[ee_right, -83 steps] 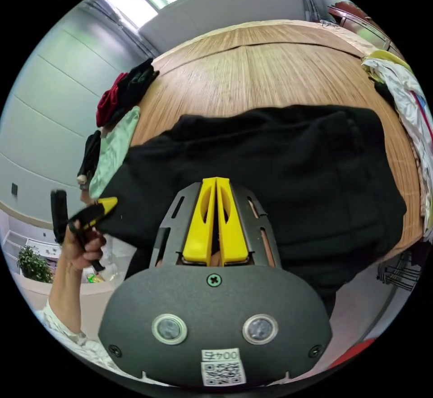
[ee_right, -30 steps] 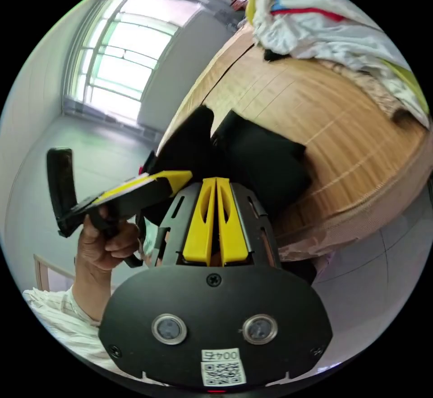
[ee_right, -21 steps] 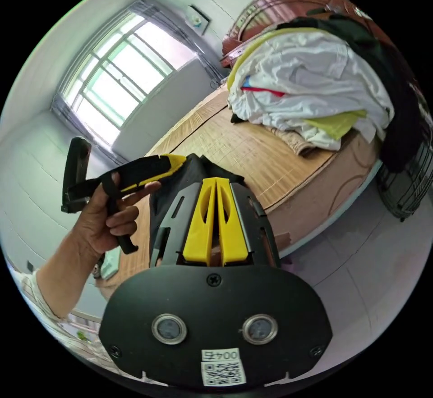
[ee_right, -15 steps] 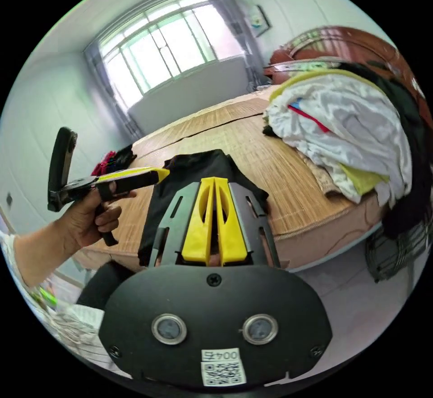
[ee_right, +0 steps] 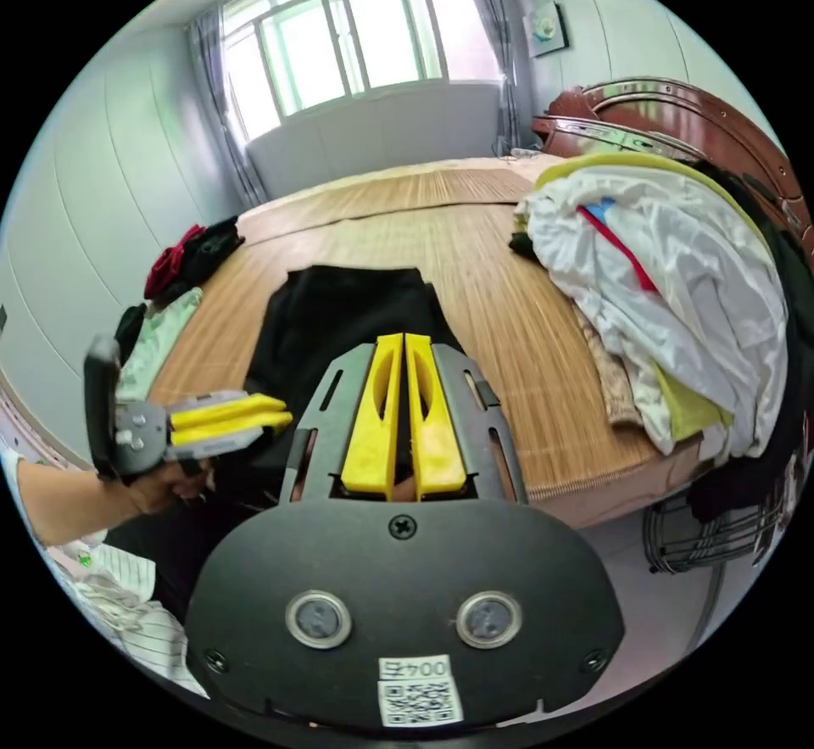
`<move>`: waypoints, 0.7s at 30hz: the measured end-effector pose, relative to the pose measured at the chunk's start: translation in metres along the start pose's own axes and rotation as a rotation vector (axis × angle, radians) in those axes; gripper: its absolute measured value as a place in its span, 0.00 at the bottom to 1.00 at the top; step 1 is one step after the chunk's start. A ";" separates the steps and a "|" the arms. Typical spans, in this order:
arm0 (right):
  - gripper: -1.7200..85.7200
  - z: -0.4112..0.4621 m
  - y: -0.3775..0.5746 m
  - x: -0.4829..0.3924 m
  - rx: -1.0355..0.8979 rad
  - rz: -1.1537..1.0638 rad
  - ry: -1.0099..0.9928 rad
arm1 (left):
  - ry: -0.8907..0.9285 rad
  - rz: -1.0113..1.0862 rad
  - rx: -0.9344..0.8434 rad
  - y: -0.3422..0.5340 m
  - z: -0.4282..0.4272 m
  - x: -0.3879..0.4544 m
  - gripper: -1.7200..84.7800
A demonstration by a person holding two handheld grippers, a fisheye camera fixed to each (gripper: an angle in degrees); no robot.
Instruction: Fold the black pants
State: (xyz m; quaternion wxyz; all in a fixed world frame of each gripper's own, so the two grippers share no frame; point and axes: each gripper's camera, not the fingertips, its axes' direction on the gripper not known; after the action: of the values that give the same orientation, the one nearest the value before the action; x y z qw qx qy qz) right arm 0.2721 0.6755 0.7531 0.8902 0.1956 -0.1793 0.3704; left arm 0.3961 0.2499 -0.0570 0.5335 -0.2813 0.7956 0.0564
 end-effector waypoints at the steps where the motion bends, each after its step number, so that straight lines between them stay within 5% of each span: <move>1: 0.04 0.003 -0.018 -0.012 0.007 -0.026 -0.020 | -0.001 -0.002 0.004 0.001 0.001 0.000 0.08; 6: 0.07 0.081 -0.093 -0.063 -0.147 -0.151 0.009 | -0.037 0.034 0.007 0.006 0.004 0.001 0.08; 11: 0.05 0.169 -0.121 -0.047 -0.379 -0.050 -0.013 | -0.092 0.074 0.023 0.011 0.008 0.004 0.07; 21: 0.02 0.034 -0.086 0.016 -0.164 0.127 -0.317 | -0.033 -0.104 0.172 -0.024 -0.034 -0.092 0.04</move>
State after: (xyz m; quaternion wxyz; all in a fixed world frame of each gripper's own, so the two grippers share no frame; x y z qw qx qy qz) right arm 0.3395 0.6125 0.7715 0.8385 0.1665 -0.3590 0.3745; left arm 0.4054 0.2526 0.0439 0.5711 -0.2746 0.7728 -0.0353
